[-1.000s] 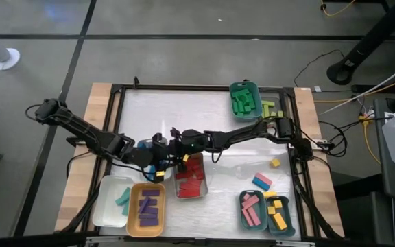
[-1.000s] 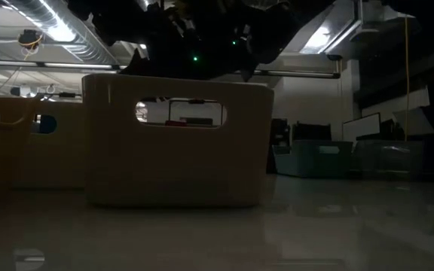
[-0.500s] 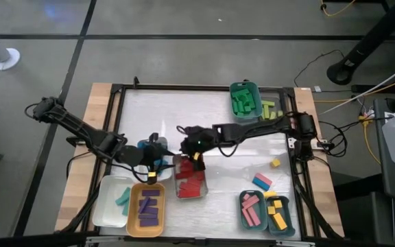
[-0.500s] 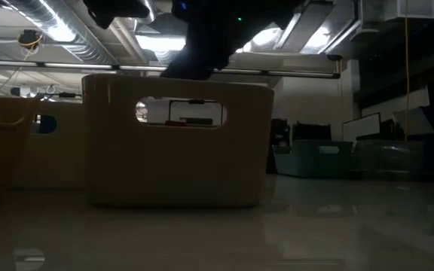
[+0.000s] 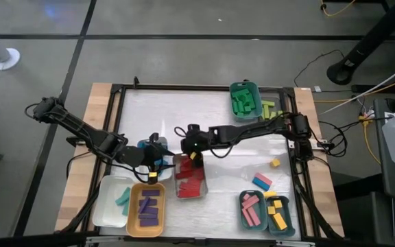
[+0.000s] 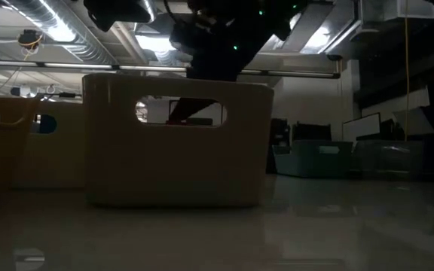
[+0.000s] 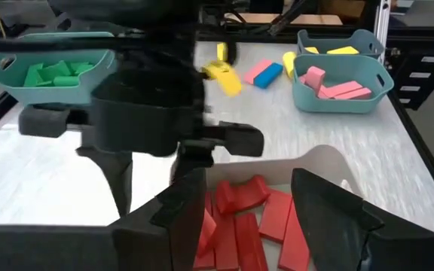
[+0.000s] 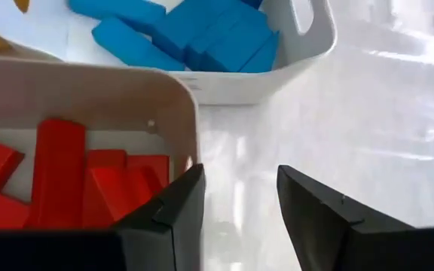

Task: Sort blocks
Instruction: Adjust the gray bin on the table

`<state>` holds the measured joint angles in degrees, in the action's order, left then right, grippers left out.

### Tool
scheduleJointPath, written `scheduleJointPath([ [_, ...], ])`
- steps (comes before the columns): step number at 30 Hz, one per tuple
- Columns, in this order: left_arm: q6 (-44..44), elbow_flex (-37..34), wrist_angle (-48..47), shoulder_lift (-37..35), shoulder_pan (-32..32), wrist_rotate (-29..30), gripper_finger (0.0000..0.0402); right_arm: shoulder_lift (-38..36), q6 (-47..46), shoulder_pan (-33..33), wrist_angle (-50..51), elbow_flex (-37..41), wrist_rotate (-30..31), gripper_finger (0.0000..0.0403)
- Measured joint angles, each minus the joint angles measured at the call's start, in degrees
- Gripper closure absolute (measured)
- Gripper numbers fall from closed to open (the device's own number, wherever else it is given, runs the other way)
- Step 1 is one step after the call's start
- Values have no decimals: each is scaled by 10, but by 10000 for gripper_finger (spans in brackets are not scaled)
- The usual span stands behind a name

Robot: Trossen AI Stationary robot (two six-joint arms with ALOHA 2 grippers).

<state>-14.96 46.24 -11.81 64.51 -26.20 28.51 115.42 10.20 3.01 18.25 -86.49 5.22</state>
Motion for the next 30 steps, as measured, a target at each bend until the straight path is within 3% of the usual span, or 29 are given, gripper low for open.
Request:
scheduleJointPath([
  [5,0,0,-1,0,0,0,218,6,-25,-18,5,-1,-77,233],
  [14,2,0,-1,0,0,0,218,-4,-24,-15,-7,1,-43,233],
  [21,2,0,-1,0,0,0,218,-14,-25,-15,2,1,-99,233],
  [30,1,0,0,0,0,1,218,20,-24,-15,21,0,-104,233],
])
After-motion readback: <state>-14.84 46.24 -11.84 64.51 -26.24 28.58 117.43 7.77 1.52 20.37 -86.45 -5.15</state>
